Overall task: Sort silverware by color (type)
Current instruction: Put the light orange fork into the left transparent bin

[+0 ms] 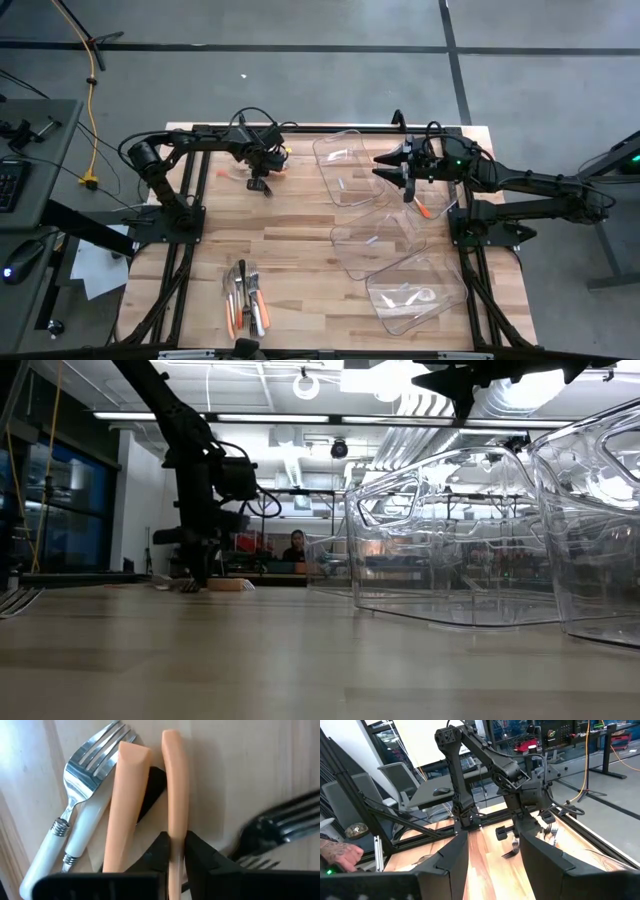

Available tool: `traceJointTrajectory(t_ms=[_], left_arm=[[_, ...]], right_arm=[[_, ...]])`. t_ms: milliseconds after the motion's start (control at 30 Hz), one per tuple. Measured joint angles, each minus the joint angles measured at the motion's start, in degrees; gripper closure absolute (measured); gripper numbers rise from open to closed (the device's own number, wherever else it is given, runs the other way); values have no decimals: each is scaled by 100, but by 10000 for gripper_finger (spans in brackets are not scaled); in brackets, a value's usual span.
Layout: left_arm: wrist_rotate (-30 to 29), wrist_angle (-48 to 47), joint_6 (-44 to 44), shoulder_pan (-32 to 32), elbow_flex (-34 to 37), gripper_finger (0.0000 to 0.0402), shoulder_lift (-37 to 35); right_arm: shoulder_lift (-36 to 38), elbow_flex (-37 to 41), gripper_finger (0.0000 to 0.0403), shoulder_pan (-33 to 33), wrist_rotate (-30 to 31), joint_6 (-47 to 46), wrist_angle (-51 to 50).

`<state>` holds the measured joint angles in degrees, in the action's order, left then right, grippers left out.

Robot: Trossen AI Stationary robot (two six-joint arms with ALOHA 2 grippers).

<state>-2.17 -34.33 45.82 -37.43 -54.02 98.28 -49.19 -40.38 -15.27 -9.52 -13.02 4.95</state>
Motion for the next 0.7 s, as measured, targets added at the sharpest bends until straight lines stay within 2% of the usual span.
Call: traceJointTrajectory(t_ms=[200, 333, 700], left_arm=[[0, 0, -54, 0, 0, 370, 2], [2, -2, -58, 0, 0, 385, 2], [154, -288, -75, 0, -299, 386, -241]], right_arm=[[0, 0, 242, 2, 0, 2, 0], [0, 0, 242, 1, -1, 2, 0], [0, 0, 242, 0, 0, 2, 0]])
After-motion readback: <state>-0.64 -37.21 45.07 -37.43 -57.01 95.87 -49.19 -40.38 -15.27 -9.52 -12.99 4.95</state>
